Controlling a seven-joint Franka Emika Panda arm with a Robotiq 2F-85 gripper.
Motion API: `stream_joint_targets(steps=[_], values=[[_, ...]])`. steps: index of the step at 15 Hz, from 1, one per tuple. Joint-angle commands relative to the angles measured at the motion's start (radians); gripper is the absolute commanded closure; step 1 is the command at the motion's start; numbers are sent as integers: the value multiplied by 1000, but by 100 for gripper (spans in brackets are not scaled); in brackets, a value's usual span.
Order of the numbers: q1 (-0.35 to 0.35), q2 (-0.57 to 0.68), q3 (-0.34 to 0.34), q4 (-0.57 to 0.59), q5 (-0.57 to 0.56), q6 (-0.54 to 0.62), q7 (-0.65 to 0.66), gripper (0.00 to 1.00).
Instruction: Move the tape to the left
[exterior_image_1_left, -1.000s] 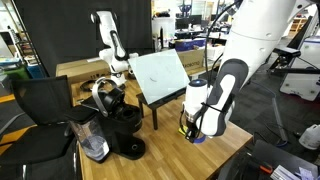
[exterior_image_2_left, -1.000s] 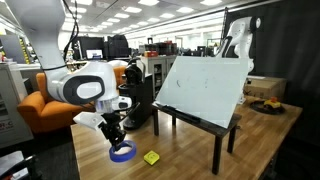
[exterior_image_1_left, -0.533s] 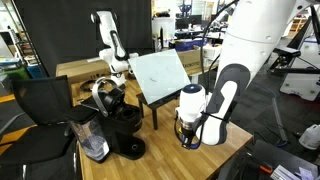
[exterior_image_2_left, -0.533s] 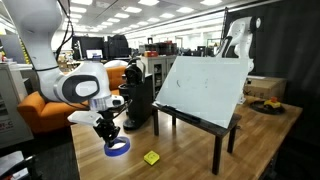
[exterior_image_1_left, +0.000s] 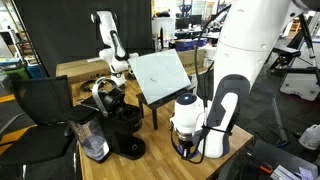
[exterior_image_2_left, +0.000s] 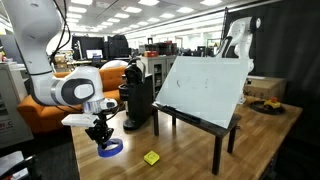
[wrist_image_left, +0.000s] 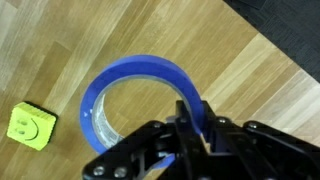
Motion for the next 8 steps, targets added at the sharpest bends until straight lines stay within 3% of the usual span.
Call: stream_joint_targets(steps=[1,2,8], values=[[31,16,-20,14,-36,-15,7,96],[8,13,4,5,-13,-4,5,84],[13,16,-2,8,-21,-4,5,84]])
